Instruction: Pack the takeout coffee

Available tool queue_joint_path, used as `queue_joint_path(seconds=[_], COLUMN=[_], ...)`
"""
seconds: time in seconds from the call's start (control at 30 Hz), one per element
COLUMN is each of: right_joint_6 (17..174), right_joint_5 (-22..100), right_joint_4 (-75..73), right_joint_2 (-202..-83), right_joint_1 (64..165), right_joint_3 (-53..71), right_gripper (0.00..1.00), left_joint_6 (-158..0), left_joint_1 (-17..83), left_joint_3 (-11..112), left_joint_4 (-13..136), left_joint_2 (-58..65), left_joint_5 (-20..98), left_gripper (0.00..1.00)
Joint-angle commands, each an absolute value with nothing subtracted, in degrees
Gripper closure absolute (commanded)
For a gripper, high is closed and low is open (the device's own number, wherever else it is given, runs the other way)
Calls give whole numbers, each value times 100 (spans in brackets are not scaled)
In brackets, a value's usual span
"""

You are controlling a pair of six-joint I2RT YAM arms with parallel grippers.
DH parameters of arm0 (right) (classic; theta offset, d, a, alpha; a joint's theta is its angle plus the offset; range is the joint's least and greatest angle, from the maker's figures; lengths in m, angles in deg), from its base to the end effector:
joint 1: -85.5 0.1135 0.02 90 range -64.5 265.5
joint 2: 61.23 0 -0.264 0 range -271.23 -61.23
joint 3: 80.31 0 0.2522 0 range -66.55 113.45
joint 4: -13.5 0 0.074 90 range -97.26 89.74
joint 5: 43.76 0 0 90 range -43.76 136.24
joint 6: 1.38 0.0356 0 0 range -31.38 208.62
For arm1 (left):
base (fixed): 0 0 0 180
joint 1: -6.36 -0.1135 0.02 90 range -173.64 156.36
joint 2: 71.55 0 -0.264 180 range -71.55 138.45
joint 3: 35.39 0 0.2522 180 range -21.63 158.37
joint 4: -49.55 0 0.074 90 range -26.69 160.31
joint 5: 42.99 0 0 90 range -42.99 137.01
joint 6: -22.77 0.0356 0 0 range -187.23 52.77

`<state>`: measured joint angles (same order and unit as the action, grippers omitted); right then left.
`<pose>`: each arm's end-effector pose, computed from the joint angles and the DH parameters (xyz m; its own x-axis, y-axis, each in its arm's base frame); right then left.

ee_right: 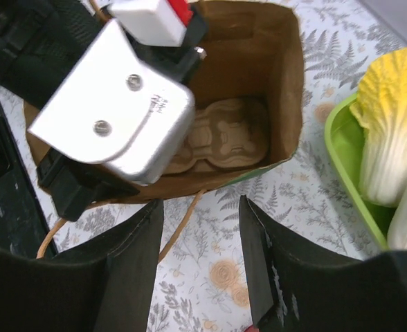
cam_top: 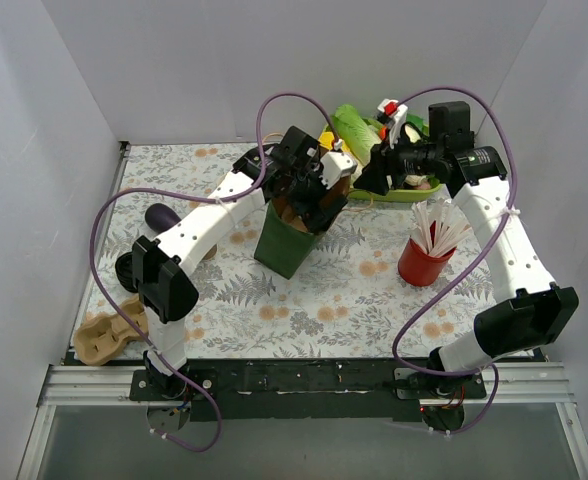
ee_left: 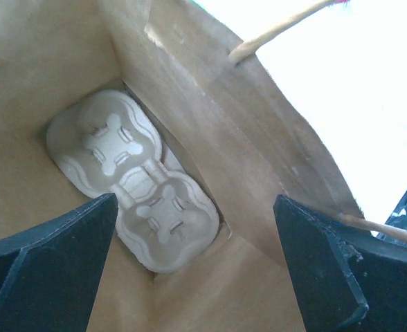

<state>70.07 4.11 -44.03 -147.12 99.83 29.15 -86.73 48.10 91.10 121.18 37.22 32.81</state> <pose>0.2998 0.1012 0.4216 -0.2832 -0.3159 -0.9055 -0.8573 0.5067 0.0914 0.2994 -0.2789 0.3525 -0.8198 0.2978 -0.4891 0.5087 0.7708 -0.3835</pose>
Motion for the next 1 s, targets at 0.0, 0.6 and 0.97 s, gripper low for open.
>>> queue_joint_path(seconds=[0.0, 0.6, 0.97], right_joint_6=[7454, 8624, 8493], right_joint_5=[493, -131, 511], right_joint_4=[-3489, -2188, -2486], right_joint_2=[-14675, -16205, -14791], right_joint_1=[9868, 9859, 9868], right_joint_3=[2952, 4173, 3499], right_gripper=[45, 42, 42], left_joint_6=[-8902, -9079, -8701], left_joint_1=[4820, 4767, 2949], left_joint_3=[9675, 10705, 9248], left_joint_4=[11781, 10506, 11523], left_joint_2=[3208, 2496, 1582], left_joint_5=[3251, 4515, 4183], left_gripper=[2, 2, 2])
